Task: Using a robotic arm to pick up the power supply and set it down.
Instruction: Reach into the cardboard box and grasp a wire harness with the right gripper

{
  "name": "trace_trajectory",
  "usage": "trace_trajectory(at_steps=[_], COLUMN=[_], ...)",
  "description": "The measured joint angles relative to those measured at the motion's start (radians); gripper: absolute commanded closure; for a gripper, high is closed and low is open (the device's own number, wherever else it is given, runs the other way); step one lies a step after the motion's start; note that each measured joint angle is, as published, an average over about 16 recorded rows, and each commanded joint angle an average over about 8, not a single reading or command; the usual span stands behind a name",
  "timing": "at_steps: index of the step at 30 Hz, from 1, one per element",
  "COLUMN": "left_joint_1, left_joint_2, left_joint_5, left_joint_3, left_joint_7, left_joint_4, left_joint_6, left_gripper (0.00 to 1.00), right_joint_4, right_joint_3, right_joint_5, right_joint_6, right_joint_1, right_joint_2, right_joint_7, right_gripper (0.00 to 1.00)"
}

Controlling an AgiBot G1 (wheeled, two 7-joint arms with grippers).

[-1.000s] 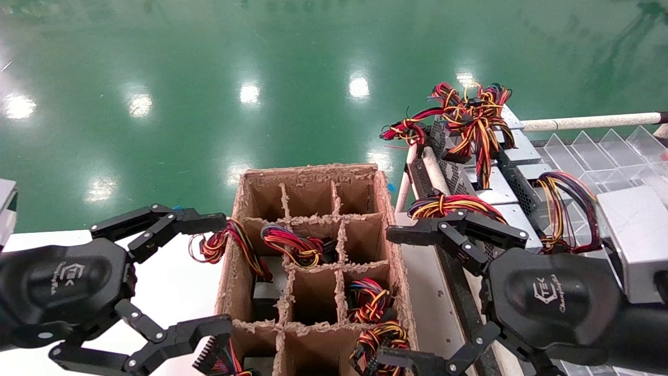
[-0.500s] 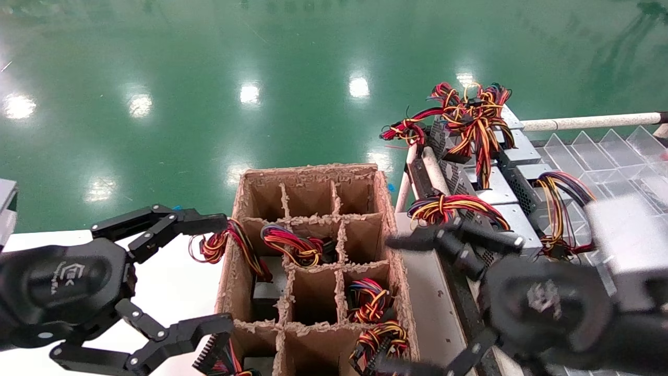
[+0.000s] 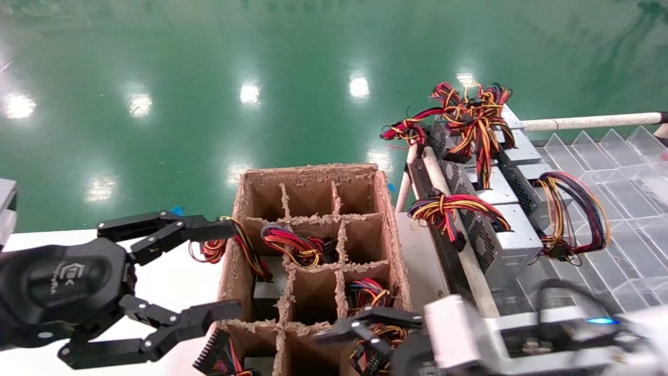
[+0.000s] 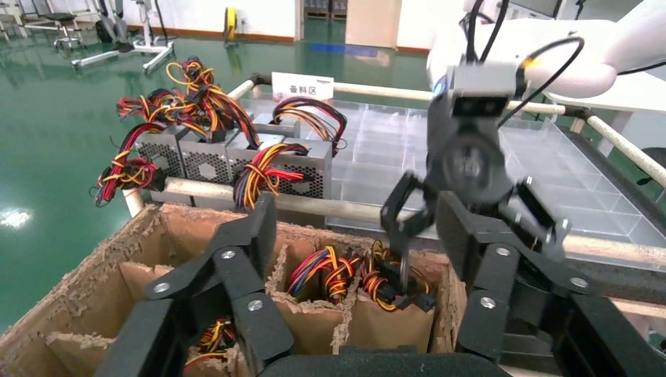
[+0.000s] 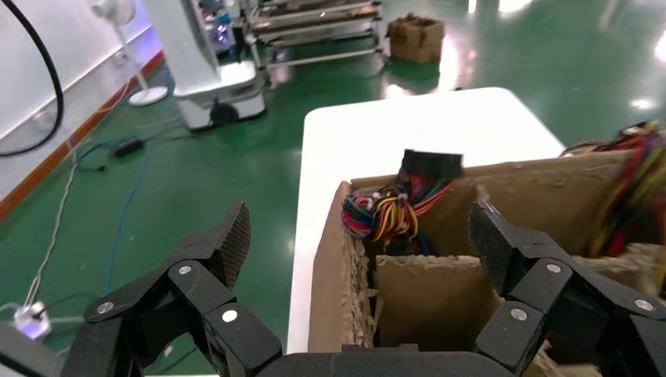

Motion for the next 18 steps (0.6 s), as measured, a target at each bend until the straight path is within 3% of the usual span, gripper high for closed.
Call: trace_trajectory(at_steps=[10,18], left_joint_1=[0.0,0.0], left_joint_2=[0.0,0.0], left_joint_5=[0.0,0.0], left_joint_3=[0.0,0.0], left_joint_7=[0.0,0.0], left_joint_4=[0.0,0.0], left_joint_6=[0.0,0.0], left_gripper=[1.0,1.0], right_joint_4=[-0.162,-0.302], right_joint_3=[-0.127,-0.198], right_joint_5=[-0.098,-0.12], right_joint_6=[-0.009,-0.012], right_joint_1=[0.095,0.149], right_joint_2=[-0.174,-0.268], right_joint_7=[-0.09,-0.176], right_gripper=[0.0,0.0])
